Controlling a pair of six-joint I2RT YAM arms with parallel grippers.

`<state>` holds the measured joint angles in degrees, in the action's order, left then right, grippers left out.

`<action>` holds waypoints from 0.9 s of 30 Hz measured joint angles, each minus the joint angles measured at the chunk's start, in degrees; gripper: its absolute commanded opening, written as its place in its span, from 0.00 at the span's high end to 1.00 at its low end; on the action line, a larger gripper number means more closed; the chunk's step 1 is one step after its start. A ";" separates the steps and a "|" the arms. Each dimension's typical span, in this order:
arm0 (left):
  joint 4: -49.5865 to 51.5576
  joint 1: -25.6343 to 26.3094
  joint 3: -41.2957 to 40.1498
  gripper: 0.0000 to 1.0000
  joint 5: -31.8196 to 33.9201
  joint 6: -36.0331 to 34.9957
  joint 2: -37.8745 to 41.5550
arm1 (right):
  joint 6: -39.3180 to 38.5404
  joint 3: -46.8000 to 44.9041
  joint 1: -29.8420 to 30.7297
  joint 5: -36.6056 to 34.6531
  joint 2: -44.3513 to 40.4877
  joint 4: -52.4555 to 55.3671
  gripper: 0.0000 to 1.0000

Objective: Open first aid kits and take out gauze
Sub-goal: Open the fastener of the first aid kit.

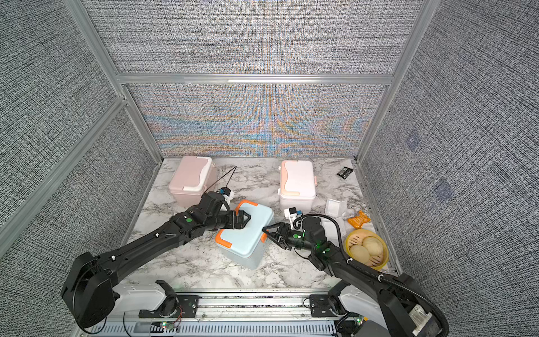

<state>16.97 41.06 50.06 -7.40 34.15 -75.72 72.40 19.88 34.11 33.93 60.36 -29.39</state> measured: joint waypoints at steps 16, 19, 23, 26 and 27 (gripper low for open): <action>-1.92 0.76 -0.20 0.02 0.98 0.72 -1.44 | 1.07 0.11 -2.51 4.83 -4.90 4.68 0.42; -1.66 0.87 -0.09 0.02 0.92 0.74 -1.95 | 0.70 0.17 -3.58 5.79 -6.56 5.03 0.40; -1.75 0.92 -0.04 0.01 0.79 0.74 -1.99 | -0.57 0.39 -4.20 7.23 -7.48 5.03 0.27; -1.22 0.92 0.15 0.00 1.01 0.72 -1.42 | -2.78 1.25 -4.46 7.08 -9.42 8.33 0.20; -0.66 0.92 0.31 0.00 1.14 0.66 -1.14 | -3.56 1.49 -4.44 6.95 -9.97 9.57 0.18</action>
<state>16.32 41.98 50.37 -6.26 34.81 -76.86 68.84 21.37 29.67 40.88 50.39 -19.81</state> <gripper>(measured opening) 0.997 0.786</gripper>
